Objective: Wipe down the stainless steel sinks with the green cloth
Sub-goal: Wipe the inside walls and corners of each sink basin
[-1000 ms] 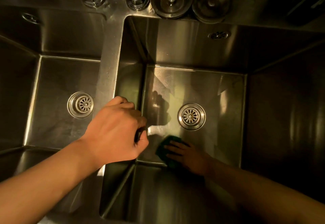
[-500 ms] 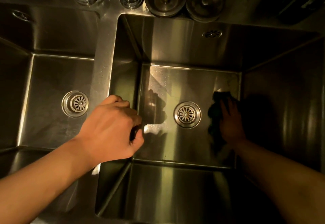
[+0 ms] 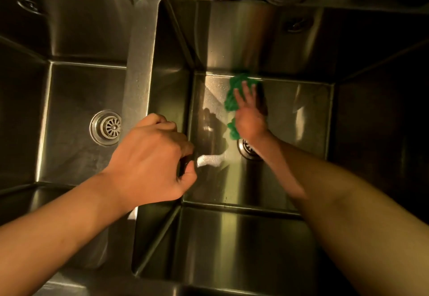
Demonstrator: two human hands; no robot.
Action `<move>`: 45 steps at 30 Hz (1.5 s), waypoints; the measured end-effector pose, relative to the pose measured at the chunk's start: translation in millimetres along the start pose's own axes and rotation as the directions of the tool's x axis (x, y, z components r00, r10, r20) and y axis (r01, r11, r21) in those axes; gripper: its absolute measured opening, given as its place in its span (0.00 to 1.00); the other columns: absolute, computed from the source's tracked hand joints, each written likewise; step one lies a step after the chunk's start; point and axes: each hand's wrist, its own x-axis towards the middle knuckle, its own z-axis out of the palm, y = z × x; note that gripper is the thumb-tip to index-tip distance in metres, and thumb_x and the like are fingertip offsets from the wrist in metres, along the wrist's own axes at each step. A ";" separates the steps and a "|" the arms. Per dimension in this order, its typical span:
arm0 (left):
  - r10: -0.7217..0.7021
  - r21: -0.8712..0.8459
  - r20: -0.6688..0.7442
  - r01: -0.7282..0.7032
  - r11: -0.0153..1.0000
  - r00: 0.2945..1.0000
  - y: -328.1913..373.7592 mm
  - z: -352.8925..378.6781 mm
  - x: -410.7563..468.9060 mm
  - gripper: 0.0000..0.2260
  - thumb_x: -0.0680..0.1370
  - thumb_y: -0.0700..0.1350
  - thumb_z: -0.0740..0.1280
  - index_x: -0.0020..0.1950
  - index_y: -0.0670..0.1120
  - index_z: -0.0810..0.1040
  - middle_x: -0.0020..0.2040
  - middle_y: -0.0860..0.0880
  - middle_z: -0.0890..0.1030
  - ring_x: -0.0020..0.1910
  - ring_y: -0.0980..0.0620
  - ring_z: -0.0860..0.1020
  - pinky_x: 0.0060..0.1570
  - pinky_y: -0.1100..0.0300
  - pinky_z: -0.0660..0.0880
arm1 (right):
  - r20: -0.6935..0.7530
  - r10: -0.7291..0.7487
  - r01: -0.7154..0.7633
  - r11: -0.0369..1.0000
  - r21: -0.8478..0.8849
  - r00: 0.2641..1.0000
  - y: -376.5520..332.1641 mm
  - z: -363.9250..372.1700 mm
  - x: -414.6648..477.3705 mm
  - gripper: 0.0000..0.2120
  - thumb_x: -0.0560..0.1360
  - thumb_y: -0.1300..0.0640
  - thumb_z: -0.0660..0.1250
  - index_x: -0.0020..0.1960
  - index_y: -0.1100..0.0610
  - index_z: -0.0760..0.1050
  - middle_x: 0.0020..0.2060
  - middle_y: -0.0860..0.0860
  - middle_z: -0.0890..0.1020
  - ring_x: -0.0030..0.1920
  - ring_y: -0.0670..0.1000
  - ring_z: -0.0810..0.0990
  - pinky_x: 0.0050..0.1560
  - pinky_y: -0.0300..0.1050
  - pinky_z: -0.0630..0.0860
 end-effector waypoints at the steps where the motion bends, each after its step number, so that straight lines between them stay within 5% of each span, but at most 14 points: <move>1: 0.000 0.003 0.002 0.000 1.000 1.000 0.0 0.1 -0.1 0.11 0.74 0.55 0.67 0.36 0.51 0.82 0.33 0.54 0.81 0.37 0.47 0.78 0.55 0.52 0.72 | 0.014 -0.050 0.049 0.998 0.037 0.999 -17.3 3.8 -3.1 0.41 0.76 0.59 0.67 0.83 0.50 0.51 0.83 0.53 0.45 0.82 0.59 0.42 0.79 0.64 0.49; 4: -0.002 0.016 -0.015 0.002 1.000 1.000 -0.7 1.1 -0.3 0.11 0.73 0.55 0.68 0.36 0.51 0.82 0.32 0.53 0.80 0.37 0.47 0.78 0.54 0.55 0.69 | 0.025 -0.243 0.228 0.937 0.263 0.970 -62.4 17.1 -26.6 0.46 0.71 0.66 0.72 0.82 0.50 0.54 0.83 0.51 0.49 0.82 0.55 0.42 0.80 0.64 0.45; 6: 0.004 0.027 -0.023 -0.003 1.000 1.000 -0.4 2.1 -0.3 0.10 0.73 0.54 0.68 0.36 0.50 0.82 0.32 0.53 0.80 0.37 0.47 0.77 0.54 0.55 0.69 | 0.041 -0.323 0.296 0.904 0.310 0.945 -84.6 30.9 -45.2 0.35 0.77 0.59 0.67 0.81 0.54 0.60 0.82 0.54 0.55 0.82 0.57 0.49 0.78 0.66 0.50; 10: 0.010 0.039 -0.019 -0.010 0.999 1.000 -0.8 3.1 0.7 0.11 0.73 0.55 0.68 0.35 0.51 0.81 0.32 0.52 0.78 0.37 0.47 0.76 0.52 0.55 0.69 | 0.182 -0.439 0.416 0.897 0.151 0.880 -85.2 55.7 -80.8 0.30 0.79 0.54 0.61 0.80 0.51 0.61 0.82 0.52 0.56 0.82 0.56 0.49 0.78 0.61 0.48; 15: 0.014 0.038 0.004 -0.014 0.999 1.000 -3.2 4.8 0.0 0.13 0.75 0.57 0.64 0.34 0.53 0.79 0.32 0.54 0.79 0.37 0.49 0.75 0.53 0.55 0.69 | 0.241 -0.728 0.741 0.670 0.049 0.642 -15.9 59.8 -157.6 0.33 0.75 0.53 0.71 0.78 0.47 0.66 0.80 0.50 0.63 0.80 0.57 0.59 0.76 0.67 0.57; 19: 0.009 0.055 0.004 -0.009 0.998 1.000 -2.5 4.5 1.8 0.14 0.74 0.58 0.63 0.34 0.52 0.79 0.32 0.53 0.79 0.37 0.48 0.74 0.53 0.55 0.68 | 0.471 -0.659 0.786 0.604 -0.132 0.586 41.7 49.6 -192.7 0.36 0.79 0.52 0.68 0.81 0.43 0.54 0.83 0.48 0.48 0.81 0.58 0.45 0.73 0.72 0.52; 22: 0.022 0.078 0.013 -0.023 0.997 1.000 -1.4 2.7 2.1 0.15 0.75 0.58 0.63 0.34 0.52 0.80 0.31 0.53 0.79 0.36 0.48 0.74 0.51 0.54 0.69 | 0.593 -0.549 0.742 0.657 -0.128 0.589 79.2 27.8 -207.3 0.37 0.80 0.56 0.67 0.82 0.42 0.50 0.82 0.47 0.43 0.81 0.57 0.39 0.72 0.75 0.48; 30: 0.028 0.114 0.034 -0.032 0.993 0.999 -1.0 -0.6 2.9 0.16 0.73 0.58 0.61 0.31 0.52 0.79 0.28 0.51 0.76 0.35 0.48 0.75 0.49 0.54 0.67 | 0.804 -0.164 0.561 0.794 -0.237 0.572 118.7 -33.1 -222.9 0.23 0.82 0.57 0.61 0.77 0.50 0.66 0.82 0.52 0.48 0.81 0.61 0.46 0.73 0.75 0.46; 36: 0.035 0.101 0.062 -0.041 0.994 0.997 -1.7 -4.1 1.8 0.18 0.74 0.58 0.59 0.32 0.52 0.80 0.29 0.51 0.77 0.36 0.48 0.75 0.51 0.54 0.69 | 0.703 0.258 0.080 0.909 -0.409 0.662 62.2 -63.2 -214.5 0.20 0.81 0.52 0.64 0.73 0.51 0.71 0.77 0.55 0.64 0.79 0.59 0.54 0.73 0.70 0.60; 41: 0.044 0.112 0.103 -0.056 0.992 0.994 -0.5 -10.2 -0.4 0.20 0.76 0.59 0.54 0.32 0.52 0.77 0.31 0.52 0.77 0.37 0.50 0.74 0.54 0.54 0.69 | 0.593 0.319 -0.244 0.948 -0.205 0.739 35.7 -107.3 -224.5 0.23 0.82 0.57 0.62 0.77 0.53 0.66 0.77 0.55 0.64 0.79 0.57 0.58 0.76 0.59 0.61; 45: 0.036 0.125 0.112 -0.050 0.991 0.993 1.2 -12.8 -0.3 0.19 0.75 0.59 0.55 0.31 0.52 0.76 0.30 0.52 0.77 0.36 0.50 0.74 0.54 0.53 0.70 | 0.461 0.327 -0.431 0.892 0.138 0.825 12.6 -151.3 -239.0 0.23 0.77 0.68 0.65 0.70 0.57 0.75 0.71 0.57 0.73 0.73 0.59 0.69 0.71 0.55 0.69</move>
